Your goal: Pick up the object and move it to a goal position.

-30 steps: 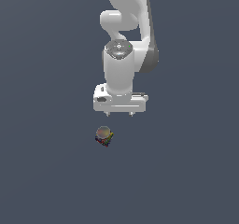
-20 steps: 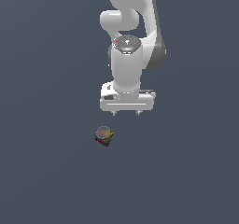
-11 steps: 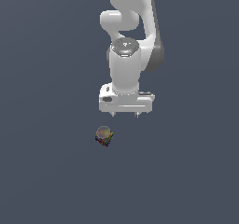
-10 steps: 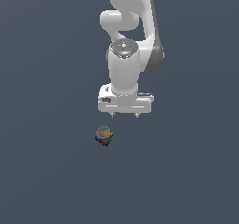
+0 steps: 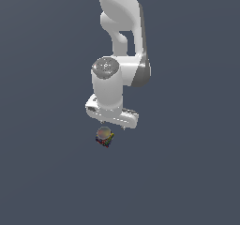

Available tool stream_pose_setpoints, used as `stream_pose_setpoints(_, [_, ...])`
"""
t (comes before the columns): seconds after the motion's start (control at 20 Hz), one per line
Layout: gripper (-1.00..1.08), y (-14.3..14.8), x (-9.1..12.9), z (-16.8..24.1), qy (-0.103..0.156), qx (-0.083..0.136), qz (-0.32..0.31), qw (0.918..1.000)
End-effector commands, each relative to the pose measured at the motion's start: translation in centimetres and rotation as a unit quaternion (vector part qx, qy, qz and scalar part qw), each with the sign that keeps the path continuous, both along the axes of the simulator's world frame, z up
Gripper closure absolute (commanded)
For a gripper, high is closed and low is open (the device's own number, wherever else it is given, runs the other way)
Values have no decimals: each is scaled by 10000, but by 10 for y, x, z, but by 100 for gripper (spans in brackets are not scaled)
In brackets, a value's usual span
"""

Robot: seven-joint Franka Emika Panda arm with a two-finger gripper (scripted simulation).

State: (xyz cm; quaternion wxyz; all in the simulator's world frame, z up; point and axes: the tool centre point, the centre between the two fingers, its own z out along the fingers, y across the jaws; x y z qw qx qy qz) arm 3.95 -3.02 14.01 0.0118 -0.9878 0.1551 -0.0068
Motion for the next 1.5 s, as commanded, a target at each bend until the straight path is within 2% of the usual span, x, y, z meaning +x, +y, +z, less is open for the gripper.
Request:
stream_pose_setpoints(0.0, [-92,-15,5,-11,35,-28,-342,9994])
stream_pose_setpoints(0.45, [-92,-43,11,-31,94,-95,-959,9953])
stream_pose_setpoints(0.75, [-92,-43,11,-35,97,-94,-951,9954])
stream_pose_setpoints(1.2, [-92,-44,10,-76,96,-97,-976,9951])
stream_pose_setpoints(1.45, [-92,-44,11,-82,96,-97,-980,9951])
